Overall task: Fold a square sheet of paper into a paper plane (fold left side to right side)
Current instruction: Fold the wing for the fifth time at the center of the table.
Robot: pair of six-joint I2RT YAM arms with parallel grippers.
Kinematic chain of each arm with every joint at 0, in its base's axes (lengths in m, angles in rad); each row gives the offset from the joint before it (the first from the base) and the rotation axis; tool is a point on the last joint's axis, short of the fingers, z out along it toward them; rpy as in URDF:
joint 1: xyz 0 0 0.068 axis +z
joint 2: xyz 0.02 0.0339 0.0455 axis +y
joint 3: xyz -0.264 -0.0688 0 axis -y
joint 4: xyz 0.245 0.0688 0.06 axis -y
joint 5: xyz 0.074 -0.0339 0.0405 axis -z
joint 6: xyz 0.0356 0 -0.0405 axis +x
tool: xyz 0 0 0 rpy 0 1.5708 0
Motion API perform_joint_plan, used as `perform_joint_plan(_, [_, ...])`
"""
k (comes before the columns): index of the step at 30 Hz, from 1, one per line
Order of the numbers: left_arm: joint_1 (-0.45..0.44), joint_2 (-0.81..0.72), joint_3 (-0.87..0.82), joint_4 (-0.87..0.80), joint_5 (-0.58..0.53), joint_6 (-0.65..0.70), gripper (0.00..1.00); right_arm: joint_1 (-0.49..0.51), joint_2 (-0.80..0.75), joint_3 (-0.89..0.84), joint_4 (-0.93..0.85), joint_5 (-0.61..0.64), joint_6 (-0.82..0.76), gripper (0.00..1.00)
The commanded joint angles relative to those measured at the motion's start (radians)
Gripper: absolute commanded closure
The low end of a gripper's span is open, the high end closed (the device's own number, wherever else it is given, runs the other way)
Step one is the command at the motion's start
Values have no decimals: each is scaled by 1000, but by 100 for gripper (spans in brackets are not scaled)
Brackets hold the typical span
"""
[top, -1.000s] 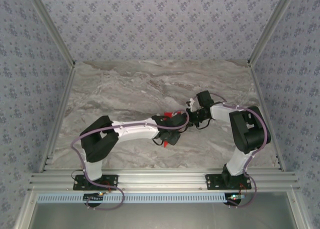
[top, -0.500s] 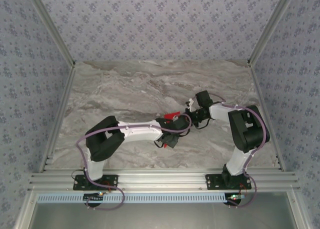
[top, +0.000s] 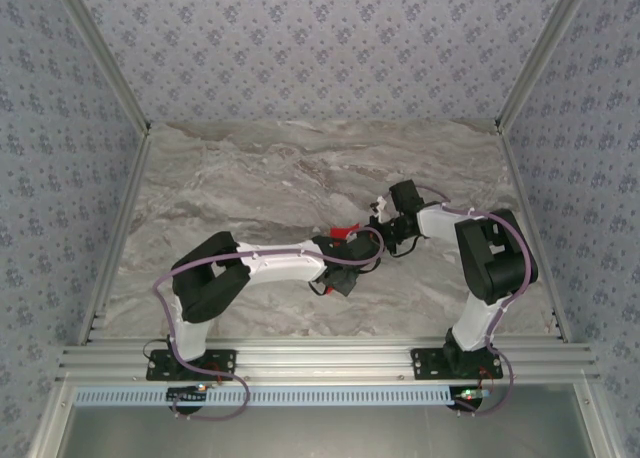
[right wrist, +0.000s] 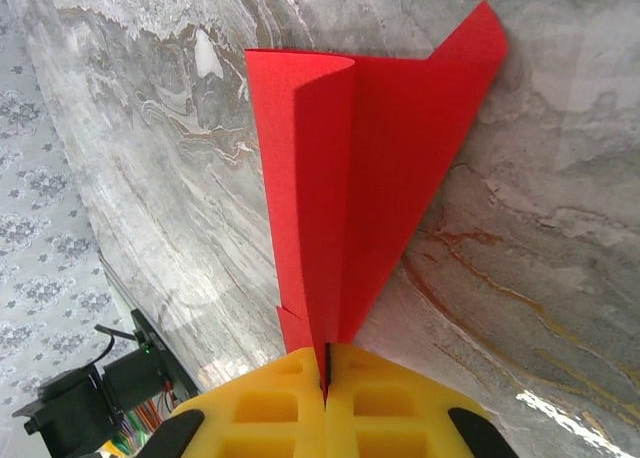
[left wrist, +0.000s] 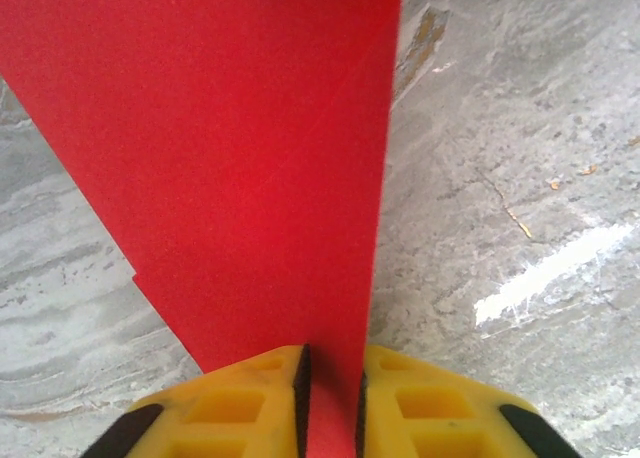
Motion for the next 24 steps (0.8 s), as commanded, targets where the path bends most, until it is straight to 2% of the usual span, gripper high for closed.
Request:
perform_joint_plan(1, [-9,2,26,-9,-1,13,85,-6,-5,22,-39,20,-20,95])
perform_joint_plan(3, [-9,-5,31,-9,6,18,88,-15,-29,22,-44,35,-30,90])
perform_joint_plan(6, [-1,-12,39,-10,33,27,91,-31,-97,20,-60,84,-53,77])
perform_joint_plan(10, [30,-24,38,4,119,33,93,-65,-235,0,-100,194,-89,56])
perform_joint_plan(13, [55,-39,30,32,191,33,93,-111,-332,-41,-121,250,-110,46])
perform_joint_plan(20, [134,-65,-12,142,407,-1,94,-152,-471,-139,-172,343,-204,39])
perform_joint_plan(24, [182,-76,-53,229,524,-44,94,-130,-501,-212,-120,325,-190,39])
